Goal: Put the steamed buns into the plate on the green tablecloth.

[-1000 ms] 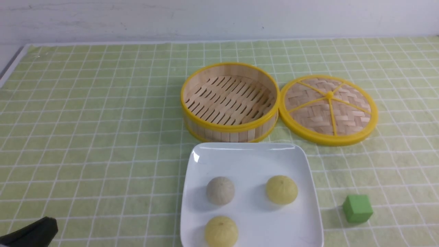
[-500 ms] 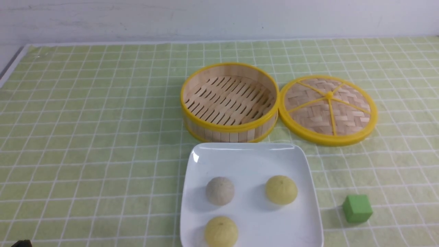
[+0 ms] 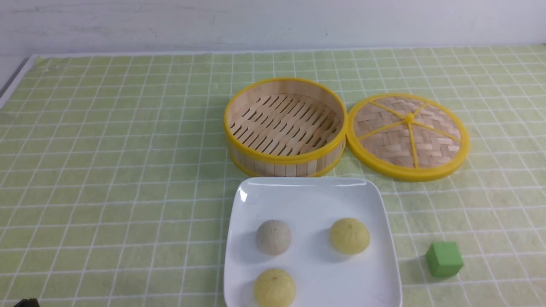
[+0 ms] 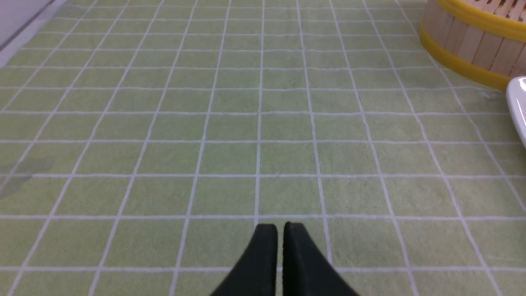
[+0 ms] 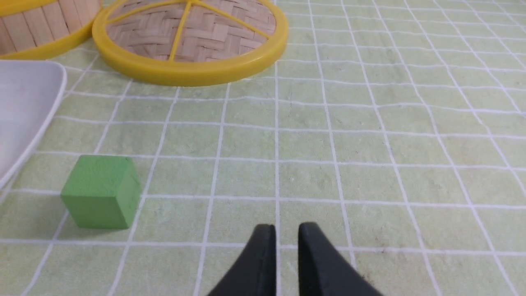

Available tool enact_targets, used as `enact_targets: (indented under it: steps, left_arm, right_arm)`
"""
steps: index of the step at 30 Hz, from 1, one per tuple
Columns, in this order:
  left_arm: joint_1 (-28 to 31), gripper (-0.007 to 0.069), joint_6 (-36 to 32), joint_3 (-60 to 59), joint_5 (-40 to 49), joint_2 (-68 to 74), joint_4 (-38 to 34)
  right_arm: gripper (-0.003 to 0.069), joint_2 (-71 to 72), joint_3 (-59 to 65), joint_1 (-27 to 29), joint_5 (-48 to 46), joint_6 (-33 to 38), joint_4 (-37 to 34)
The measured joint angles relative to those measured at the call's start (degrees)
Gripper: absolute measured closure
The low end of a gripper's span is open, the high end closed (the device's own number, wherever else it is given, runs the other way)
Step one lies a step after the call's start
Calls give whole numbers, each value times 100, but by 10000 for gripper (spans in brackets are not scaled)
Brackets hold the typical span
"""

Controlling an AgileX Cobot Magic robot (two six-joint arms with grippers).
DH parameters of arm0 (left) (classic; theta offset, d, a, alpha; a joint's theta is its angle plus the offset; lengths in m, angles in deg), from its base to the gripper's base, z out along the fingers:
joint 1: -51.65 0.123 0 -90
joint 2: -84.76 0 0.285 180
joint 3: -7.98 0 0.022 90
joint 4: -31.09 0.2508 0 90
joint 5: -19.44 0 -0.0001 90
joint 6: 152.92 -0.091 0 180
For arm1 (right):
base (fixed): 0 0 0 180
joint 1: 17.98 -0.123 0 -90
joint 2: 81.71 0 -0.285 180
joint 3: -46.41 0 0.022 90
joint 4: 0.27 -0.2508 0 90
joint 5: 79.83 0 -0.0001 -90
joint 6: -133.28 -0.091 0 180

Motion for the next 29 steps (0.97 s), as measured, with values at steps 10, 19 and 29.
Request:
enact_targets:
  steps: [10, 19, 29]
  left_arm:
    - [0, 555, 0, 0, 0, 0, 7]
    - [0, 551, 0, 0, 0, 0, 13]
    - [0, 535, 0, 0, 0, 0, 13]
  right_arm:
    - [536, 0, 0, 0, 0, 0, 0]
    - [531, 0, 0, 0, 0, 0, 0]
    - [516, 0, 0, 0, 0, 0, 0]
